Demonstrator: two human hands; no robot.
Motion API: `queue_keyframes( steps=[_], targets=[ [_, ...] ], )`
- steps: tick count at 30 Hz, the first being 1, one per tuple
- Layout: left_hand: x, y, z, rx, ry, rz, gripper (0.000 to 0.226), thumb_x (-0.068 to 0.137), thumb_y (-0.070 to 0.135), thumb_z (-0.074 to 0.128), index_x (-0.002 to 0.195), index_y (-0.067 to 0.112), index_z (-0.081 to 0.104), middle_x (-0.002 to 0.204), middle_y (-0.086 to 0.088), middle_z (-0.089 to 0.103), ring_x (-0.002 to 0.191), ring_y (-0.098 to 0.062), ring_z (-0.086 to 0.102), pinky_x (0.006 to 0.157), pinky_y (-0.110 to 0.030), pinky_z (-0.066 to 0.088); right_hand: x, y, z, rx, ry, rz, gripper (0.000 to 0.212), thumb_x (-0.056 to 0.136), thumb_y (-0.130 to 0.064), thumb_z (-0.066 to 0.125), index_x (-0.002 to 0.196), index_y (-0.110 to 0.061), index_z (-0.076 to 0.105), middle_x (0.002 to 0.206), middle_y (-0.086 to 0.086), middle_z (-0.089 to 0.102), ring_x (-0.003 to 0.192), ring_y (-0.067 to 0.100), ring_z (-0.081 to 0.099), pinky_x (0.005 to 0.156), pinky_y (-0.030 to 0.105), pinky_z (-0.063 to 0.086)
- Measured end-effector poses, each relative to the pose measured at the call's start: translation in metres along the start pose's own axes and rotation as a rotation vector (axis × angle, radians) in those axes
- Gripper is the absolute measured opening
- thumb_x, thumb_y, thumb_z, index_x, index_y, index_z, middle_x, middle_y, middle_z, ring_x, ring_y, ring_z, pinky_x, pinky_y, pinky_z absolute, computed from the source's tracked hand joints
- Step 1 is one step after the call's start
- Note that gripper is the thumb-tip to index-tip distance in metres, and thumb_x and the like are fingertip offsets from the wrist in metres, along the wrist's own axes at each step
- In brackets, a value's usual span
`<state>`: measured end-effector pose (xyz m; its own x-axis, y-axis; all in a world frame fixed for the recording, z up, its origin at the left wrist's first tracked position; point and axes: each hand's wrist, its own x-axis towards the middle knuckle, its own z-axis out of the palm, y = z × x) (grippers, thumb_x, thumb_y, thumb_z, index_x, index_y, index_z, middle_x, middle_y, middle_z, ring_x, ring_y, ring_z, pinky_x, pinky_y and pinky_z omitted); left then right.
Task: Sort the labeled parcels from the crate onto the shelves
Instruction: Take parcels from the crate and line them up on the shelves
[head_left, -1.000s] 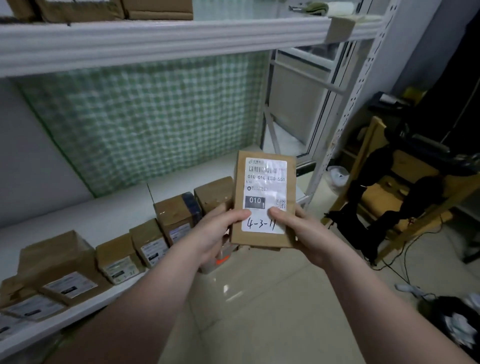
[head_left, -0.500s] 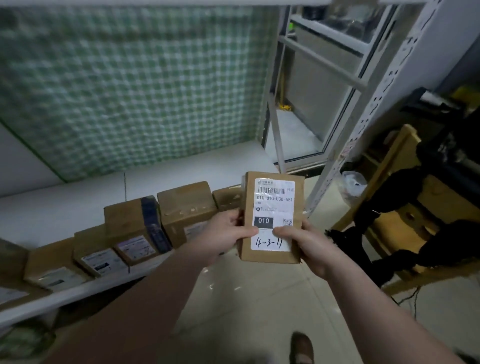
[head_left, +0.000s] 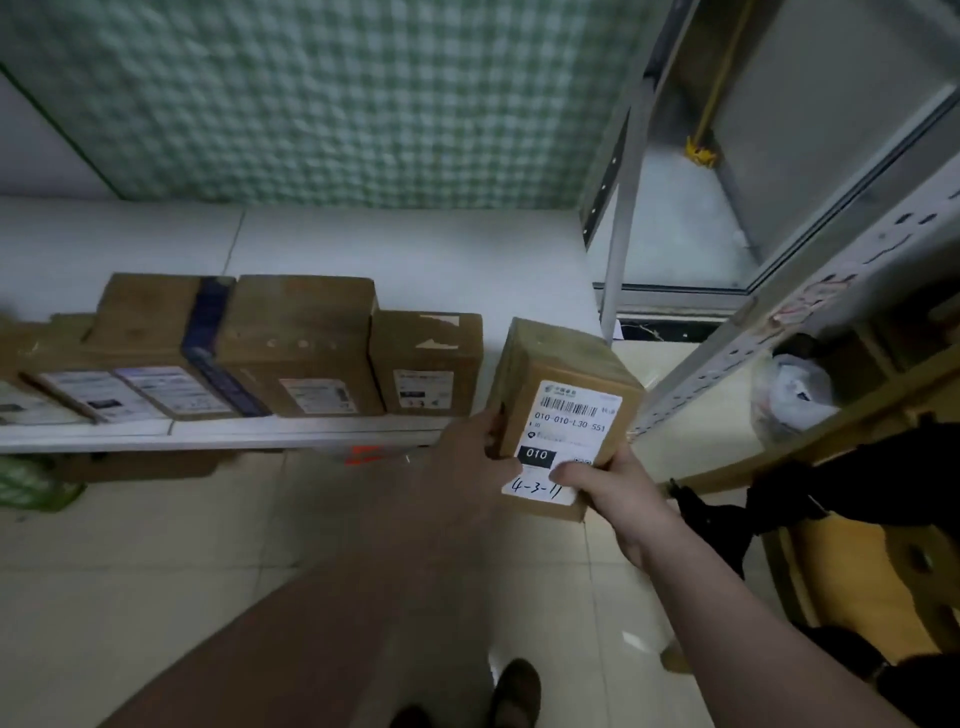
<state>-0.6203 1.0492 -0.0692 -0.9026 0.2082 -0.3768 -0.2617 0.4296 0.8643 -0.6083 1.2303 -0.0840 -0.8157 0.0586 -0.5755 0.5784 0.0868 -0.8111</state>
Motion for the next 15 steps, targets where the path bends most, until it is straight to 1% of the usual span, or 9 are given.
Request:
queue_keyframes(
  steps=[1, 3, 4, 6, 8, 10, 13, 14, 15],
  targets=[
    [0.011, -0.006, 0.003, 0.007, 0.009, 0.015, 0.054, 0.08, 0.011, 0.061, 0.132, 0.023, 0.052, 0.121, 0.003, 0.065, 0.103, -0.015, 0.064, 0.075, -0.018, 0.054, 0.01, 0.004, 0.0, -0.011, 0.018, -0.008, 0.05, 0.075, 0.004, 0.07, 0.116, -0.021, 0.056, 0.099, -0.002, 0.076, 0.091, 0.022, 0.072, 0.076, 0.047, 0.058],
    [0.03, -0.022, 0.011, 0.059, 0.065, 0.064, 0.056, 0.079, 0.015, 0.06, 0.133, 0.02, 0.05, 0.118, -0.002, 0.065, 0.102, -0.019, 0.063, 0.081, -0.032, 0.056, 0.031, 0.013, 0.001, -0.016, 0.044, -0.028, 0.05, 0.075, 0.004, 0.07, 0.115, -0.021, 0.055, 0.101, 0.0, 0.075, 0.092, 0.022, 0.071, 0.076, 0.045, 0.057],
    [0.04, -0.032, 0.015, 0.1, 0.103, 0.085, 0.059, 0.079, 0.018, 0.06, 0.136, 0.021, 0.047, 0.117, -0.004, 0.062, 0.1, -0.018, 0.061, 0.079, -0.03, 0.055, 0.042, 0.019, 0.001, -0.01, 0.051, -0.04, 0.049, 0.075, 0.005, 0.07, 0.114, -0.02, 0.055, 0.103, 0.001, 0.075, 0.092, 0.022, 0.071, 0.071, 0.039, 0.058],
    [0.057, -0.054, 0.024, 0.182, 0.184, 0.115, 0.065, 0.082, 0.018, 0.061, 0.143, 0.025, 0.039, 0.114, -0.004, 0.058, 0.091, -0.01, 0.052, 0.07, -0.009, 0.044, 0.062, 0.029, 0.003, -0.003, 0.068, -0.068, 0.05, 0.075, 0.009, 0.069, 0.113, -0.02, 0.054, 0.104, 0.004, 0.074, 0.092, 0.021, 0.071, 0.065, 0.032, 0.057],
    [0.07, -0.071, 0.034, 0.224, 0.261, 0.133, 0.068, 0.084, 0.014, 0.06, 0.145, 0.027, 0.034, 0.11, -0.003, 0.057, 0.08, -0.005, 0.044, 0.062, -0.002, 0.037, 0.081, 0.04, 0.007, -0.02, 0.089, -0.103, 0.053, 0.074, 0.013, 0.069, 0.115, -0.016, 0.053, 0.106, 0.007, 0.072, 0.096, 0.025, 0.07, 0.074, 0.042, 0.06],
    [0.081, -0.085, 0.042, 0.259, 0.334, 0.15, 0.068, 0.085, 0.013, 0.059, 0.146, 0.026, 0.033, 0.108, -0.004, 0.055, 0.082, -0.007, 0.045, 0.063, -0.003, 0.034, 0.098, 0.049, 0.011, -0.041, 0.125, -0.143, 0.056, 0.072, 0.015, 0.07, 0.117, -0.013, 0.052, 0.106, 0.007, 0.071, 0.099, 0.027, 0.068, 0.085, 0.049, 0.057],
    [0.097, -0.102, 0.05, 0.254, 0.416, 0.174, 0.064, 0.087, 0.013, 0.058, 0.146, 0.025, 0.034, 0.112, -0.007, 0.051, 0.088, -0.01, 0.044, 0.073, -0.003, 0.035, 0.119, 0.061, 0.018, -0.088, 0.188, -0.193, 0.055, 0.071, 0.012, 0.073, 0.114, -0.016, 0.053, 0.101, 0.0, 0.07, 0.096, 0.018, 0.068, 0.086, 0.043, 0.058],
    [0.102, -0.108, 0.051, 0.238, 0.415, 0.162, 0.063, 0.089, 0.015, 0.057, 0.146, 0.026, 0.033, 0.116, -0.009, 0.051, 0.091, -0.013, 0.047, 0.08, -0.008, 0.038, 0.124, 0.065, 0.02, -0.113, 0.207, -0.205, 0.054, 0.071, 0.01, 0.074, 0.113, -0.017, 0.053, 0.099, -0.002, 0.069, 0.094, 0.015, 0.067, 0.085, 0.041, 0.058],
    [0.106, -0.113, 0.051, 0.222, 0.405, 0.149, 0.062, 0.09, 0.017, 0.056, 0.146, 0.027, 0.033, 0.12, -0.011, 0.052, 0.096, -0.018, 0.052, 0.086, -0.019, 0.044, 0.129, 0.069, 0.023, -0.138, 0.226, -0.215, 0.052, 0.071, 0.008, 0.075, 0.111, -0.018, 0.053, 0.098, -0.004, 0.069, 0.093, 0.013, 0.067, 0.084, 0.039, 0.058]
  ],
)
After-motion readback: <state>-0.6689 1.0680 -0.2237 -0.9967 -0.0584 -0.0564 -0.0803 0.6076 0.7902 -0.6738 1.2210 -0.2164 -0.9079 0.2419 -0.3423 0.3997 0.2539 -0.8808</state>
